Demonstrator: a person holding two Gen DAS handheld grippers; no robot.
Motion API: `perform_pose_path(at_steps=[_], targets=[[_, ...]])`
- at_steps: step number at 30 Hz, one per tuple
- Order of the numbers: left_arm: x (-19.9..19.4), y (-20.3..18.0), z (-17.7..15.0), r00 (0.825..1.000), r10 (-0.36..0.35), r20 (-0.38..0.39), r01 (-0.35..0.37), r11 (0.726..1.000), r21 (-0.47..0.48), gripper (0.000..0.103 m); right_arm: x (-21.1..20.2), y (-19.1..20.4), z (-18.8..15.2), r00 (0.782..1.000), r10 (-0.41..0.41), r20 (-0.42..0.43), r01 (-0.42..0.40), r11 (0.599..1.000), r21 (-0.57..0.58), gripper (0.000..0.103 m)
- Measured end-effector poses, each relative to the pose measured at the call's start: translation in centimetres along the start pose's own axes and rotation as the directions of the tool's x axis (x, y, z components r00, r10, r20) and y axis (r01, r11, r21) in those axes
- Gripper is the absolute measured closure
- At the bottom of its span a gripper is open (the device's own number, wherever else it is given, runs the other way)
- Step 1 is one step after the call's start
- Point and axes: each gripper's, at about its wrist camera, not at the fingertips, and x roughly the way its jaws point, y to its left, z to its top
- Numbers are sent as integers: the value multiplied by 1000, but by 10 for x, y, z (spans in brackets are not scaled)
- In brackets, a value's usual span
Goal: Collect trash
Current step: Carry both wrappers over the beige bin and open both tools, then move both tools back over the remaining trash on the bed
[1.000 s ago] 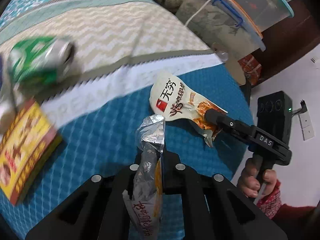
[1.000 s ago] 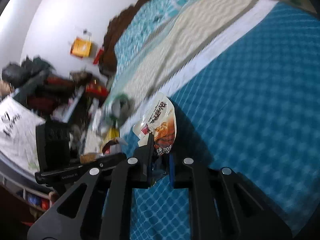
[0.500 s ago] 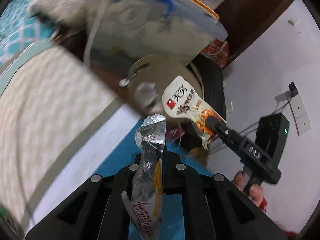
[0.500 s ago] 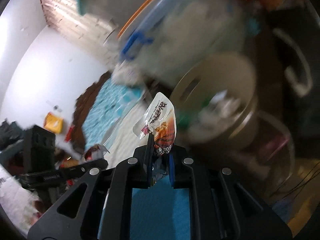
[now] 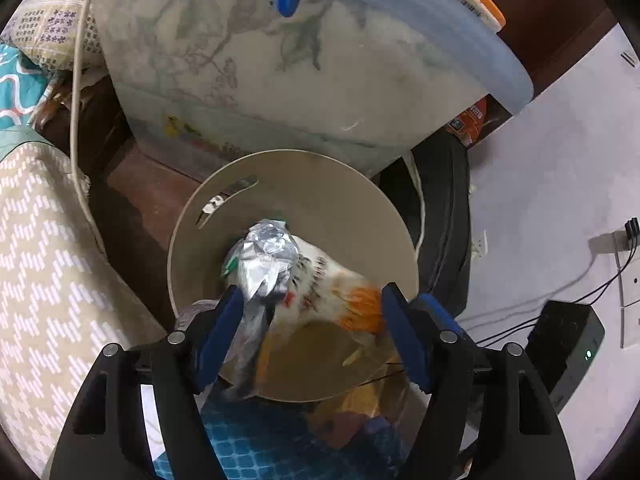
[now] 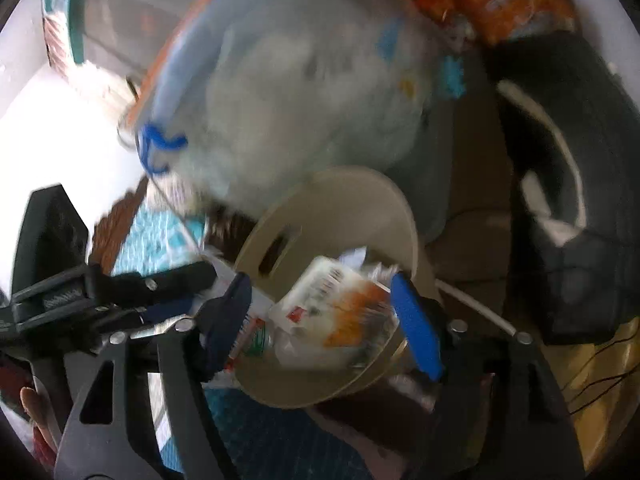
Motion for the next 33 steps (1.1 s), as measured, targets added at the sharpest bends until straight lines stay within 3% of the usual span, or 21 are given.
perform_pose_path(at_steps=[6,10,15,20,26,29,33], targets=[[-30,2,-5,997,-44,70,44,999,3,34,-27,1,-3,997,3,76,-3,1000,-1,30],[-73,16,-25,987,-79,142,80,997,2,34,-43,9,-13,995,36,89,-37,999,13,30],[-121,37,-83,971,-101,217,102,995,10,33,-52,39,-45,992,122,41,-122,992,1,30],[-157,79,-170,968,-20,250,24,1000,-12,33,-46,84,-91,973,220,-72,-223,974,-35,30],[-197,131,-262,950,117,288,-91,991,-101,33,-21,146,-164,913,288,-289,-322,944,-76,30],[-224,160,-312,937,171,304,-127,979,-161,33,-12,180,-200,869,301,-394,-371,922,-112,30],[-268,211,-380,913,255,320,-158,941,-300,33,0,224,-243,787,325,-524,-451,883,-131,30]])
